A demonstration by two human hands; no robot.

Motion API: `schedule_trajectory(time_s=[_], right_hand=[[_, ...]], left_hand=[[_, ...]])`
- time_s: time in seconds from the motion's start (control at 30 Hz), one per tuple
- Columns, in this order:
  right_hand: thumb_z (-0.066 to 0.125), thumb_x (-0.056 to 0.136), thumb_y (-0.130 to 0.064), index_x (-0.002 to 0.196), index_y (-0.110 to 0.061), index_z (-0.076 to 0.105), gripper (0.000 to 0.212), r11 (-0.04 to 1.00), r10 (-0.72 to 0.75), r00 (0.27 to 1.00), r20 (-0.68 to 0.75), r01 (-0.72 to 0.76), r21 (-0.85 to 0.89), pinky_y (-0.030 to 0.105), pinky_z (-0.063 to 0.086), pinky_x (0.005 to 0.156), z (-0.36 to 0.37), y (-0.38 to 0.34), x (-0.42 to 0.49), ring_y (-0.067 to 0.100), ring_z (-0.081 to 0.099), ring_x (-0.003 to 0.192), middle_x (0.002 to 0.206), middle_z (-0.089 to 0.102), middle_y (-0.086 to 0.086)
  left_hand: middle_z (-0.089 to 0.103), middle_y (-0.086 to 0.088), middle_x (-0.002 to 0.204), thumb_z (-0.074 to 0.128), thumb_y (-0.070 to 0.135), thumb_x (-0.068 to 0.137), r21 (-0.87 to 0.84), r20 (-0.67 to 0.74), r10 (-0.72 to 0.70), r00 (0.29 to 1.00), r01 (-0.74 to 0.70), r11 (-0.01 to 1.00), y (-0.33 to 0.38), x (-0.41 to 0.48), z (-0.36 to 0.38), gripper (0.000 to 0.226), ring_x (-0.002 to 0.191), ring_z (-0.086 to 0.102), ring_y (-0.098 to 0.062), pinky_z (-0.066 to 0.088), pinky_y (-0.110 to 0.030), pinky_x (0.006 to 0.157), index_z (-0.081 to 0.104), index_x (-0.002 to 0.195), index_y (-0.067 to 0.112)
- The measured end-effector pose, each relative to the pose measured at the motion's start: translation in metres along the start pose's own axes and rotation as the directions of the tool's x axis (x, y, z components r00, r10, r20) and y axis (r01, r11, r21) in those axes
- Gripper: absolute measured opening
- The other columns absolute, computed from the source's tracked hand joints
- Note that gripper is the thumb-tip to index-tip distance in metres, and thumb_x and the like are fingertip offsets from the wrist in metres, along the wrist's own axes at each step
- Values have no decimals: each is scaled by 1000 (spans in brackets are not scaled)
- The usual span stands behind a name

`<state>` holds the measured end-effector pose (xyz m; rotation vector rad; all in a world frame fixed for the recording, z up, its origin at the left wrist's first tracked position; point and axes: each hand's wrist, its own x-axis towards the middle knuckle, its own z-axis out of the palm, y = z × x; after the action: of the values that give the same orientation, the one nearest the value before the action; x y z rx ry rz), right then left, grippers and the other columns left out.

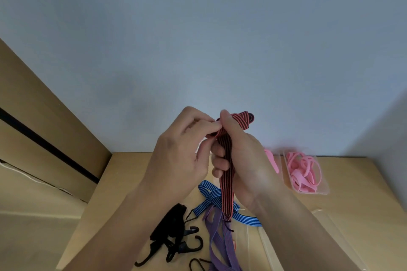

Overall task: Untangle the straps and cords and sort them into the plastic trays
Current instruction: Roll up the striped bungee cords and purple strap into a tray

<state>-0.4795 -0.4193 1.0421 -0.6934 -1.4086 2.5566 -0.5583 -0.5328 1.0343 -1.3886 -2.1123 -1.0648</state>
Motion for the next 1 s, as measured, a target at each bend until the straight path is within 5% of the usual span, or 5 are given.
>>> schedule_trajectory(time_s=[0.07, 0.2, 0.47, 0.8, 1.0], right_hand=[[54, 98, -50, 77, -18, 62, 39, 1000, -12, 1000, 4, 12, -16, 27, 30, 47, -4, -3, 0, 13, 29, 48, 59, 37, -1], [51, 101, -46, 79, -17, 63, 39, 982, -106, 980, 169, 130, -136, 28, 32, 48, -5, -2, -2, 15, 28, 50, 58, 42, 1], [40, 103, -43, 76, -10, 57, 47, 868, -179, 829, 531, 386, -311, 24, 35, 51, -8, -4, -7, 24, 35, 49, 60, 44, 27], [50, 101, -39, 67, -12, 48, 44, 882, -244, 936, 253, 323, -344, 32, 21, 47, -11, 2, -7, 15, 27, 47, 53, 32, 5], [47, 99, -36, 70, -16, 38, 36, 953, -200, 855, 478, 283, -107, 29, 17, 46, -10, -3, -16, 12, 18, 49, 59, 23, 2]], left_hand=[[66, 1, 107, 69, 1, 84, -226, 146, -147, 978, 177, 958, 1, 2, -7, 30, 95, 66, -10, 55, -25, 81, 72, 111, 12], [74, 1, 108, 68, 33, 85, -615, 342, -522, 781, 606, 504, -4, 12, -20, 35, 98, 69, -22, 54, -36, 90, 72, 116, 16], [67, -30, 110, 69, 22, 92, -658, 692, -262, 672, 738, 154, -5, 30, -40, 49, 70, 72, -31, 60, -33, 61, 61, 123, -15], [77, -2, 101, 78, 17, 74, -610, 215, -530, 820, 537, 583, 11, 31, -19, 28, 84, 72, -20, 53, -31, 70, 72, 102, 18], [60, -29, 135, 59, 31, 96, -744, 664, -216, 715, 662, -95, 6, 29, -32, 49, 131, 56, -42, 45, -48, 110, 52, 137, 5]])
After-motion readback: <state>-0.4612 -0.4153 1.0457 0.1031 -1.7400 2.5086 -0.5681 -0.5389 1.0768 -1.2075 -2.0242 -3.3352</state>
